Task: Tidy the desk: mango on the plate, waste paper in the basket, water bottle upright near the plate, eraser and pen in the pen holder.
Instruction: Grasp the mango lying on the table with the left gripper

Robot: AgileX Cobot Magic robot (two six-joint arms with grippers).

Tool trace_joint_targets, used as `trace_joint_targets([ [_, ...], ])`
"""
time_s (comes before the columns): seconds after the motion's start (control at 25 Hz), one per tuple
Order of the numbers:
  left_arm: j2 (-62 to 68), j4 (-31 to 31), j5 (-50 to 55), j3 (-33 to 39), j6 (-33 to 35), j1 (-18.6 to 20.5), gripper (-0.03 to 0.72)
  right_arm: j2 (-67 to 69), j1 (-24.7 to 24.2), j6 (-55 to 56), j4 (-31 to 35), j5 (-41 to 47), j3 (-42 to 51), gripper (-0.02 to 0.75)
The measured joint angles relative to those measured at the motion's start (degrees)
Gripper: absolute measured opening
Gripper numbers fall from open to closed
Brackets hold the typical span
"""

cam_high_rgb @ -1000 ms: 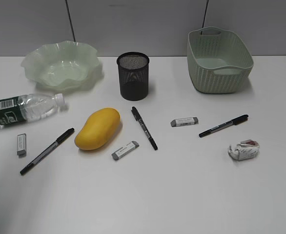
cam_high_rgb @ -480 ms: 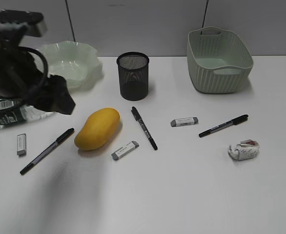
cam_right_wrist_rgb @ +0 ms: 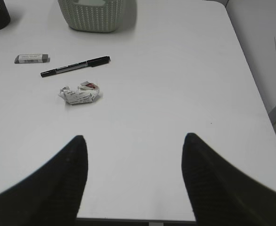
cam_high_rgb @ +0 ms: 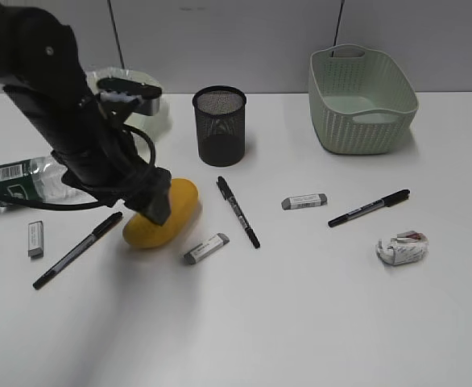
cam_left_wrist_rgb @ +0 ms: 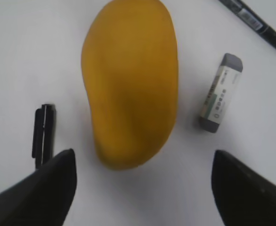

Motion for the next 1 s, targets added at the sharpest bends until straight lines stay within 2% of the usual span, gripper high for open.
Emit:
trace_joint_targets([
  [0.44, 11.01, 0.37, 0.93, -7.70, 0.05, 0.00, 0.693, 0.00, 0.00, 0.00, 0.00, 0.00, 0.00, 0.502],
  [0.72, 14.37, 0.54, 1.35, -9.51, 0.05, 0.00, 0.688, 0.00, 0.00, 0.00, 0.00, -0.05, 0.00, 0.502],
  [0.92, 14.42, 0.60, 1.24, -9.51, 0.05, 0.00, 0.582, 0.00, 0.00, 0.00, 0.00, -0.01, 0.00, 0.502],
  [1.0, 14.42, 0.60, 1.53, -9.63, 0.05, 0.00, 0.565, 0.00, 0.00, 0.00, 0.00, -0.01, 0.00, 0.502],
])
